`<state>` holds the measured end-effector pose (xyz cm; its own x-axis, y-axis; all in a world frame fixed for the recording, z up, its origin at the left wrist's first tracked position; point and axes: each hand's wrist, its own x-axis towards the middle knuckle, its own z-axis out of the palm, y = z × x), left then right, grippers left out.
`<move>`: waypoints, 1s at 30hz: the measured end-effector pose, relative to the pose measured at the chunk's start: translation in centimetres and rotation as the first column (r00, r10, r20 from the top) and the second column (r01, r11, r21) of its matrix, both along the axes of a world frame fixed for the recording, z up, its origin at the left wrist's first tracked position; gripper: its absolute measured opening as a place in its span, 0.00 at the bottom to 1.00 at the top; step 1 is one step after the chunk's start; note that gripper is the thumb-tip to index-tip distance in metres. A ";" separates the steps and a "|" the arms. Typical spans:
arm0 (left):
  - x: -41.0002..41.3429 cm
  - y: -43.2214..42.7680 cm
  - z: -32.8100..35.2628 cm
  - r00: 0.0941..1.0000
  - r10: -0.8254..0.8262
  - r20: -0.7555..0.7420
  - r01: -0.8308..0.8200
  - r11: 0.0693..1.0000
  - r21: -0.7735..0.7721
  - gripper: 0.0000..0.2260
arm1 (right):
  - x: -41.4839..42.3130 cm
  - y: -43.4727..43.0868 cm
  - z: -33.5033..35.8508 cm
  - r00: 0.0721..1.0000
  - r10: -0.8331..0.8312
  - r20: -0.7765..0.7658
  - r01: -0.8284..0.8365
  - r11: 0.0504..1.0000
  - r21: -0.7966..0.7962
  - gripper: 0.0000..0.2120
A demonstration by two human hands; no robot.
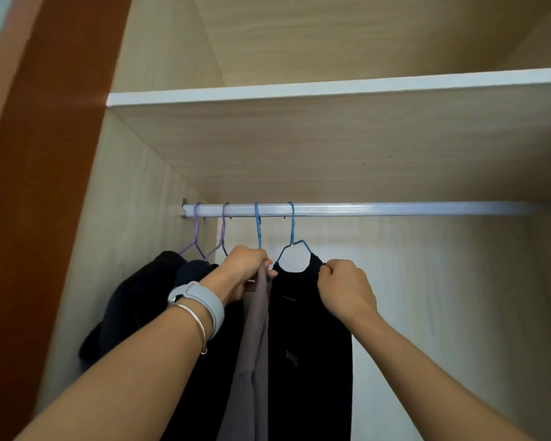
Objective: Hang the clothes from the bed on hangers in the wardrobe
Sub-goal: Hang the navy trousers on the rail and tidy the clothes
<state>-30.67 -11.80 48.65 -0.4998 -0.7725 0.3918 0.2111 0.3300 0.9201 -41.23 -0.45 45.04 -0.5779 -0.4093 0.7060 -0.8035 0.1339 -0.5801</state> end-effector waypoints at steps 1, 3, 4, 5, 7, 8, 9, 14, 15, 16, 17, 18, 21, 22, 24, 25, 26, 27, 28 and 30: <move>0.2 -0.3 0.0 1.000 0.009 0.011 -0.009 1.000 -0.013 0.08 | 0.3 -0.2 0.0 1.000 -0.012 0.003 0.012 1.000 0.005 0.18; 0.5 -0.5 -0.1 0.999 0.033 0.037 -0.031 0.998 -0.046 0.08 | 0.8 -0.3 -0.1 0.999 -0.039 0.002 0.039 0.999 0.016 0.17; 0.6 -0.5 -0.1 0.998 0.043 0.050 -0.040 0.997 -0.060 0.08 | 1.1 -0.4 -0.2 0.999 -0.050 -0.003 0.050 0.999 0.021 0.17; 0.7 -0.5 -0.1 0.997 0.048 0.063 -0.044 0.997 -0.069 0.07 | 1.4 -0.5 -0.2 0.998 -0.057 -0.010 0.057 0.998 0.026 0.17; 0.9 -0.7 -0.1 0.996 0.049 0.075 -0.044 0.997 -0.066 0.08 | 2.0 -0.7 -0.2 0.998 -0.063 -0.027 0.064 0.997 0.039 0.17; 0.9 -0.8 -0.1 0.996 0.049 0.079 -0.044 0.997 -0.065 0.09 | 2.3 -0.8 -0.2 0.997 -0.067 -0.035 0.069 0.997 0.046 0.16; 1.1 -0.8 -0.1 0.995 0.053 0.088 -0.047 0.997 -0.069 0.10 | 2.6 -0.9 -0.2 0.997 -0.074 -0.040 0.076 0.996 0.053 0.16; 1.8 -0.7 -0.4 0.986 0.087 0.140 -0.069 0.990 -0.125 0.12 | 3.5 -0.9 0.0 0.992 -0.113 -0.059 0.119 0.988 0.097 0.10; 1.9 -0.6 -0.3 0.986 0.084 0.144 -0.065 0.989 -0.131 0.11 | 3.6 -0.9 0.0 0.991 -0.121 -0.066 0.127 0.987 0.098 0.11; 1.9 -0.5 -0.3 0.986 0.081 0.145 -0.062 0.989 -0.133 0.11 | 3.7 -0.9 0.0 0.989 -0.126 -0.075 0.133 0.986 0.096 0.11; 2.0 -0.4 -0.3 0.985 0.081 0.150 -0.061 0.989 -0.138 0.10 | 3.8 -0.9 -0.1 0.988 -0.129 -0.081 0.137 0.986 0.091 0.11; 2.0 -0.4 -0.4 0.984 0.082 0.160 -0.059 0.988 -0.143 0.09 | 3.9 -1.0 -0.1 0.987 -0.132 -0.087 0.139 0.987 0.084 0.10; 2.6 -0.4 -0.6 0.985 0.047 0.165 -0.026 0.992 -0.127 0.09 | 3.9 -0.9 -0.5 0.987 -0.127 -0.101 0.133 0.989 0.058 0.08; 2.9 -0.3 -0.8 0.987 0.017 0.162 0.000 0.995 -0.103 0.08 | 3.9 -0.8 -0.8 0.989 -0.111 -0.100 0.115 0.992 0.041 0.09; 3.6 0.2 -1.6 0.990 -0.045 0.133 0.052 0.997 -0.055 0.06 | 3.7 -0.5 -1.5 0.995 -0.041 -0.087 0.042 0.999 0.004 0.14; 4.0 0.6 -2.2 0.993 -0.072 0.098 0.076 0.996 -0.039 0.05 | 3.7 -0.4 -2.1 0.997 0.009 -0.080 -0.011 1.000 -0.022 0.16; 4.2 1.1 -3.0 0.995 -0.086 0.046 0.088 0.995 -0.036 0.03 | 3.6 -0.2 -2.8 0.995 0.065 -0.073 -0.069 0.996 -0.054 0.18; 4.6 1.6 -3.9 0.996 -0.085 -0.017 0.085 0.995 -0.047 0.04 | 3.5 -0.2 -3.6 0.991 0.119 -0.064 -0.125 0.988 -0.088 0.19; 4.9 2.2 -4.9 0.996 -0.068 -0.061 0.064 0.995 -0.073 0.10 | 3.4 -0.3 -4.7 0.984 0.169 -0.051 -0.174 0.978 -0.118 0.20; 5.5 3.3 -7.8 0.997 0.036 -0.067 -0.049 0.977 -0.209 0.27 | 3.2 -0.1 -7.5 0.969 0.248 -0.001 -0.246 0.959 -0.143 0.19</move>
<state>-25.21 -8.51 40.83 -0.4374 -0.6893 0.5775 0.2476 0.5251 0.8142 -38.06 -0.59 37.51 -0.4837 -0.4378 0.7579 -0.7911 -0.1517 -0.5925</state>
